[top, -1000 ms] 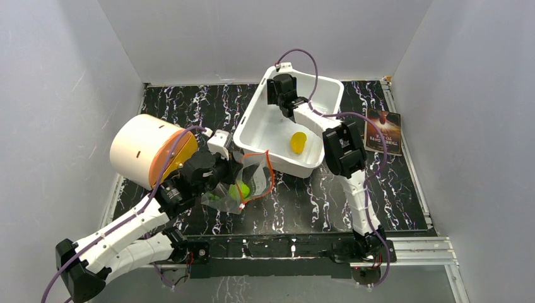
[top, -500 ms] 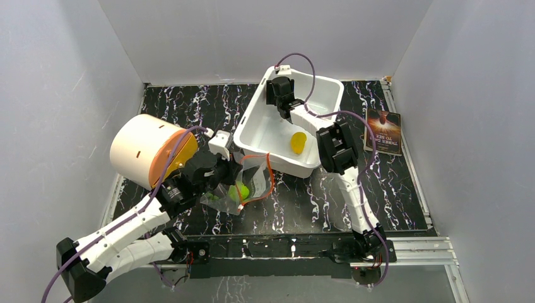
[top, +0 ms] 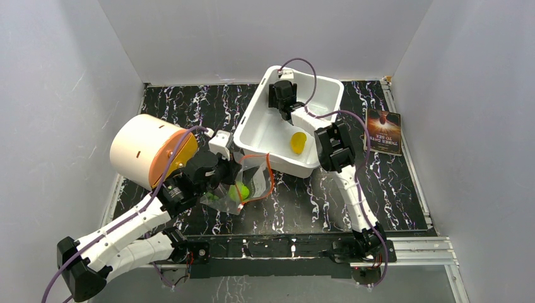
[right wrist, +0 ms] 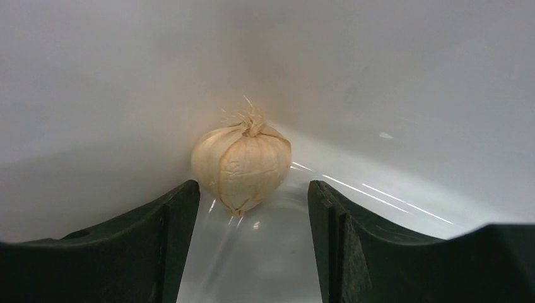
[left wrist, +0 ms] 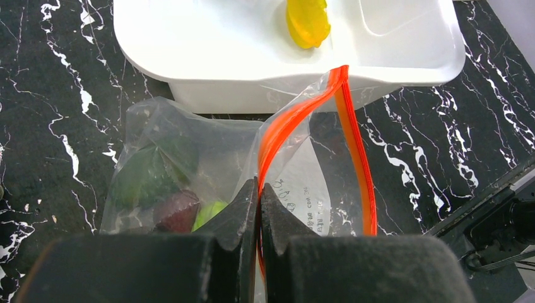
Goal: Place the food in the zip-top bag and seal the zipper
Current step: Pick up the fake vegetable from the bin.
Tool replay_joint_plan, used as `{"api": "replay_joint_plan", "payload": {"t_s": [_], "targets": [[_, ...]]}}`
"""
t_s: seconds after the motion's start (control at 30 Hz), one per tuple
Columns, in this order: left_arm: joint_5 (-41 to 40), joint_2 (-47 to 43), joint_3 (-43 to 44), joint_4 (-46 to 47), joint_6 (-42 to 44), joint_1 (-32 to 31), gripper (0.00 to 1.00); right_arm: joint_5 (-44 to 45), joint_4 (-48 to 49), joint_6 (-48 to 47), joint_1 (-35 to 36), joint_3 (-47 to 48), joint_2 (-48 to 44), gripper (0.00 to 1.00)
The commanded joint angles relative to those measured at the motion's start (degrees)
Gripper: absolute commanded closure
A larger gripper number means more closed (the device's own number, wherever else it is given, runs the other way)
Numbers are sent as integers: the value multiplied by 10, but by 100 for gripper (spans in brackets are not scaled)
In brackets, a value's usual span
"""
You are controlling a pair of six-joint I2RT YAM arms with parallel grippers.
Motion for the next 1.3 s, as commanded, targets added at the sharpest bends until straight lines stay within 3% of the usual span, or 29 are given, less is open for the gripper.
{"api": "replay_joint_plan", "payload": {"t_s": [0.0, 0.5, 0.93, 1.27], "targets": [[-18, -1, 28, -11, 7, 0, 100, 0, 38, -4, -5, 36, 18, 38], [-19, 8, 39, -16, 3, 0, 100, -29, 86, -36, -12, -3, 0, 62], [-15, -3, 30, -9, -6, 0, 100, -79, 128, -43, -12, -167, -124, 66], [-16, -1, 31, -3, -8, 0, 100, -121, 92, -44, -12, -301, -256, 66]]}}
